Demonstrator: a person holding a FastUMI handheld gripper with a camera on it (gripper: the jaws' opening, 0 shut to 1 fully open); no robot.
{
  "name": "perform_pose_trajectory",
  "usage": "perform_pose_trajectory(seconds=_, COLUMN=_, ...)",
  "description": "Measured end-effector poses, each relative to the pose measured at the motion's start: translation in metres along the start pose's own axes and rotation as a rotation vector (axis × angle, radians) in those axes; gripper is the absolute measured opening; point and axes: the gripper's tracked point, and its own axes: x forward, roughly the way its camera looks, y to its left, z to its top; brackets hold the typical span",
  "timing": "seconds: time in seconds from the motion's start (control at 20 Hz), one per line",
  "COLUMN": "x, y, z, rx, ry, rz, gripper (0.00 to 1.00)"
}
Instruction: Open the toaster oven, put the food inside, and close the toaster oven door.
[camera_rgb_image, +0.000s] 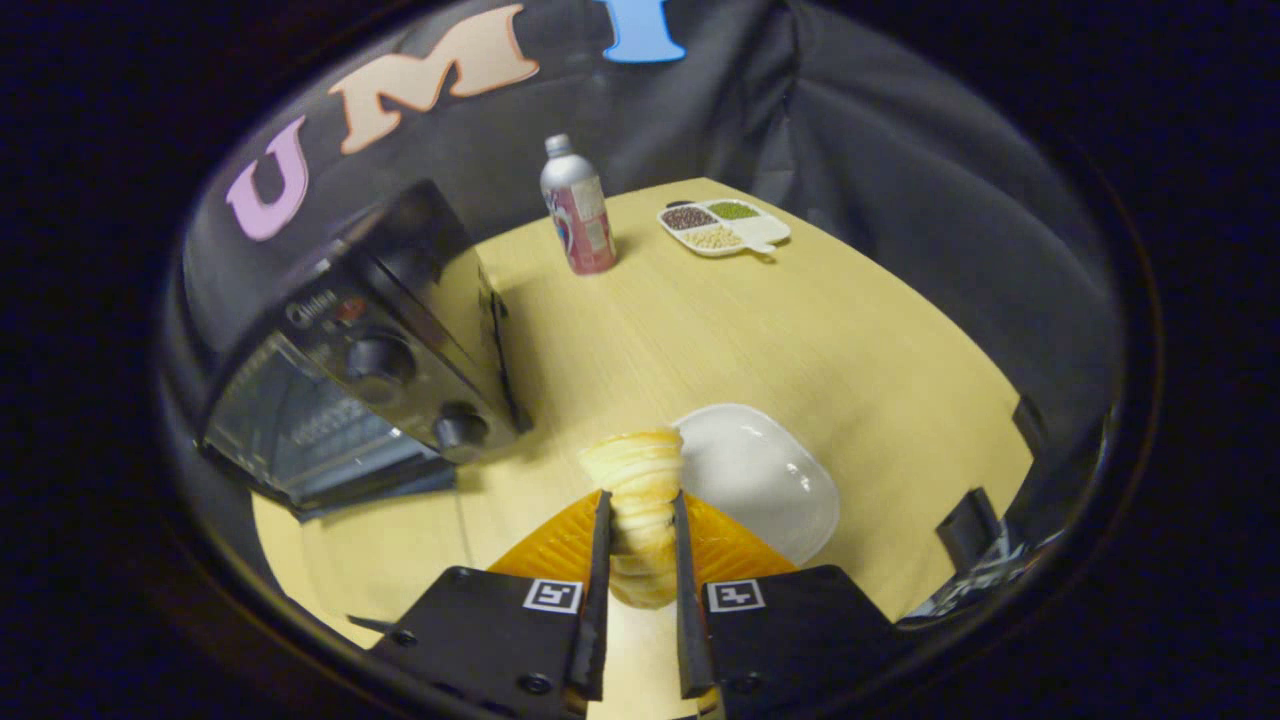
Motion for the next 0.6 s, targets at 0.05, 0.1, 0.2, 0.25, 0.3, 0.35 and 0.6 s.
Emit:
perform_pose_trajectory(seconds=0.05, x=-0.007, y=0.01, z=-0.001, rx=0.036, ry=-0.009, rz=0.016, gripper=0.31)
perform_pose_trajectory(seconds=0.1, x=-0.013, y=0.022, z=-0.002, rx=0.068, ry=-0.015, rz=0.031, gripper=0.31)
perform_pose_trajectory(seconds=0.2, x=-0.026, y=0.047, z=-0.009, rx=0.119, ry=-0.018, rz=0.064, gripper=0.31)
perform_pose_trajectory(seconds=0.25, x=-0.03, y=0.06, z=-0.013, rx=0.141, ry=-0.017, rz=0.082, gripper=0.31)
perform_pose_trajectory(seconds=0.3, x=-0.035, y=0.076, z=-0.017, rx=0.166, ry=-0.016, rz=0.103, gripper=0.31)
perform_pose_trajectory(seconds=0.35, x=-0.04, y=0.091, z=-0.022, rx=0.192, ry=-0.014, rz=0.125, gripper=0.31)
perform_pose_trajectory(seconds=0.6, x=-0.048, y=0.171, z=-0.03, rx=0.345, ry=-0.023, rz=0.234, gripper=0.31)
